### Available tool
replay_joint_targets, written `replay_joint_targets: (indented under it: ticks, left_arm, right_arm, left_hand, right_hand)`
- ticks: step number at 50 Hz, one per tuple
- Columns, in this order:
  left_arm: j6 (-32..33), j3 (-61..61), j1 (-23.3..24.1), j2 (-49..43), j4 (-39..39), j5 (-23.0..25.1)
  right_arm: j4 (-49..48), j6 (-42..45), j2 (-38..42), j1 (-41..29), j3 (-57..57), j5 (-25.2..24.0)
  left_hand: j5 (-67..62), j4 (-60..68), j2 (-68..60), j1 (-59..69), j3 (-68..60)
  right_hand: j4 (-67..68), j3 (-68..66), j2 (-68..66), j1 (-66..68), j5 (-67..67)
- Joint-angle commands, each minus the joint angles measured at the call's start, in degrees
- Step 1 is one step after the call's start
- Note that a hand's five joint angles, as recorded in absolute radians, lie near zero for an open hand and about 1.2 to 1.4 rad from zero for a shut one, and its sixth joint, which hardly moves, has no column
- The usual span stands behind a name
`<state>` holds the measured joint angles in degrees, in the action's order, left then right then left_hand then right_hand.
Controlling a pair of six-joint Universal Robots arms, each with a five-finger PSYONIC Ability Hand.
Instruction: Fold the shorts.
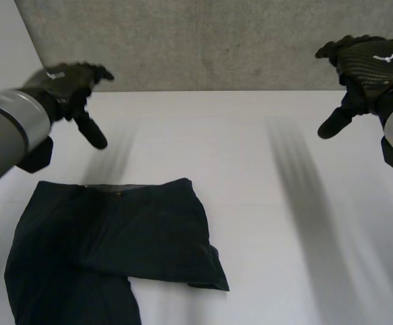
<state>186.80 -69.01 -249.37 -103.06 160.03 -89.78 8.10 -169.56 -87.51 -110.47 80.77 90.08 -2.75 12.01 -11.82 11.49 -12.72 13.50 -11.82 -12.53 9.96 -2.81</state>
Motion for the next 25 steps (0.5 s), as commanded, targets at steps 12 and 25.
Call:
replay_joint_targets:
  ticks: [12, 25]
  left_arm:
    - [19.2, -16.1, -6.8, -8.3, 7.4, -8.0]
    - [25.5, -19.9, -9.6, -13.1, 12.1, -9.3]
  right_arm:
    - [-3.3, 17.2, 6.0, 0.3, 16.5, -13.9]
    - [-9.5, 16.8, 9.5, -0.4, 21.1, -12.8]
  left_hand:
    - [-2.0, 2.7, -2.9, 3.3, -2.0]
    - [-7.9, 8.6, -8.8, 9.1, -7.9]
  right_hand:
    - [-3.5, 1.8, 2.5, 0.0, 2.8]
    - [-3.5, 1.8, 2.5, 0.0, 2.8]
